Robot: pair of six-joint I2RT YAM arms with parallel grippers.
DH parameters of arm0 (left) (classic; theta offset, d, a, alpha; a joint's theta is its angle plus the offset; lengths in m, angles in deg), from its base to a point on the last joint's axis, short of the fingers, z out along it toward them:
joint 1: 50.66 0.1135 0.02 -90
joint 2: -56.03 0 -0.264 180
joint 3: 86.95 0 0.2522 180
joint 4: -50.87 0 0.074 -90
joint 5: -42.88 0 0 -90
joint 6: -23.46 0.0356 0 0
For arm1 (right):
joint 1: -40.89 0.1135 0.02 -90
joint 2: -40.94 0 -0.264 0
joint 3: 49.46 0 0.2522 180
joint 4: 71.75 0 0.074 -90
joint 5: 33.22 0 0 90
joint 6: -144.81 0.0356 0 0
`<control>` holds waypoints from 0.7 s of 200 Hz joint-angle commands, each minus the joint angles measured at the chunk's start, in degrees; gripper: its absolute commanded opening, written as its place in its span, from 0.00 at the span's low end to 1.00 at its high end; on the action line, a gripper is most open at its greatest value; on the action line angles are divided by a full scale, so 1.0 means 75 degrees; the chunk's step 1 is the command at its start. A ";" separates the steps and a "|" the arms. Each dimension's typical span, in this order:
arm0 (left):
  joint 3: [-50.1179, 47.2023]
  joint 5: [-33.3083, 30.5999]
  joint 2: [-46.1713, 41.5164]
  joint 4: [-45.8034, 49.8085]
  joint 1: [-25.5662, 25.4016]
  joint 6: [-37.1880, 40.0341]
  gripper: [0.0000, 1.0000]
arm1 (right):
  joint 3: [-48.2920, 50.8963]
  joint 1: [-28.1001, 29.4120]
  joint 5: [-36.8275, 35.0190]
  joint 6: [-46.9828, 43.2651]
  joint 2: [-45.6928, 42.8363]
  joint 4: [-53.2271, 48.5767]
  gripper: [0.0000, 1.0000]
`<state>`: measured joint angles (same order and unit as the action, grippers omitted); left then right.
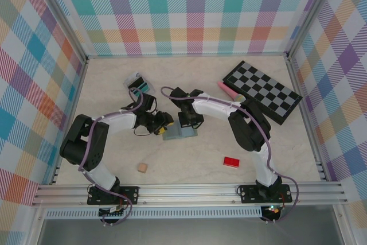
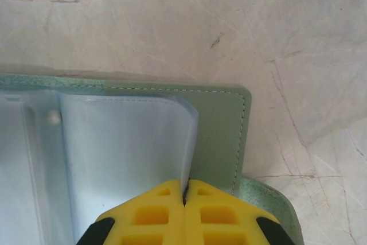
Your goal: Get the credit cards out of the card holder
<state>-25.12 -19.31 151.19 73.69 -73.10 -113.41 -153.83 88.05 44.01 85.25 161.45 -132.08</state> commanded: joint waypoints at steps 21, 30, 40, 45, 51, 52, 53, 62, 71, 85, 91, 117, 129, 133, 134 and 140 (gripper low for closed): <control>0.0432 -0.0614 0.0420 0.0760 -0.0246 0.0238 0.51 | 0.0045 0.0041 0.0166 -0.0074 0.0079 -0.0079 0.00; 0.0490 -0.0547 0.0487 0.0742 -0.0298 0.0278 0.51 | 0.0068 0.0041 0.0188 -0.0085 0.0070 -0.0055 0.00; 0.0528 -0.0416 0.0576 0.0683 -0.0341 0.0284 0.50 | 0.0100 0.0038 0.0263 -0.0097 0.0049 -0.0008 0.00; 0.0557 -0.0334 0.0609 0.0641 -0.0362 0.0292 0.49 | 0.0119 0.0041 0.0316 -0.0098 0.0041 0.0015 0.00; 0.0563 -0.0255 0.0675 0.0579 -0.0388 0.0289 0.48 | 0.0143 0.0041 0.0382 -0.0097 0.0032 0.0058 0.00; 0.0563 -0.0241 0.0675 0.0576 -0.0392 0.0286 0.47 | 0.0147 0.0041 0.0392 -0.0097 0.0033 0.0057 0.00; 0.0569 -0.0223 0.0685 0.0557 -0.0393 0.0285 0.47 | 0.0155 0.0041 0.0403 -0.0097 0.0033 0.0069 0.00; 0.0570 -0.0131 0.0726 0.0459 -0.0407 0.0248 0.44 | 0.0202 0.0030 0.0508 -0.0076 0.0004 0.0118 0.00; 0.0546 0.0003 0.0774 0.0314 -0.0418 0.0203 0.42 | 0.0249 0.0019 0.0614 -0.0060 -0.0024 0.0185 0.00; 0.0515 0.0226 0.0818 0.0069 -0.0418 0.0117 0.38 | 0.0334 -0.0011 0.0766 -0.0021 -0.0095 0.0277 0.00; 0.0495 0.0339 0.0842 -0.0051 -0.0418 0.0081 0.37 | 0.0375 -0.0039 0.0825 0.0002 -0.0123 0.0319 0.00; 0.0414 0.0768 0.0848 -0.0500 -0.0413 -0.0040 0.33 | 0.0495 -0.0158 0.1032 0.0055 -0.0247 0.0429 0.00; 0.0415 0.0805 0.0792 -0.0545 -0.0417 -0.0046 0.33 | 0.0526 -0.0192 0.1047 0.0077 -0.0289 0.0456 0.01; 0.0425 0.0784 0.0778 -0.0496 -0.0413 -0.0028 0.33 | 0.0537 -0.0204 0.1047 0.0078 -0.0303 0.0461 0.01; 0.0435 0.0782 0.0766 -0.0489 -0.0410 -0.0024 0.33 | 0.0538 -0.0205 0.1047 0.0079 -0.0304 0.0458 0.01; 0.0456 0.0727 0.0746 -0.0401 -0.0415 0.0025 0.33 | 0.0549 -0.0226 0.1041 0.0088 -0.0334 0.0455 0.01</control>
<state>-21.05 -16.07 156.48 71.53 -75.02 -113.17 -151.16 86.26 47.75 85.49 160.12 -129.98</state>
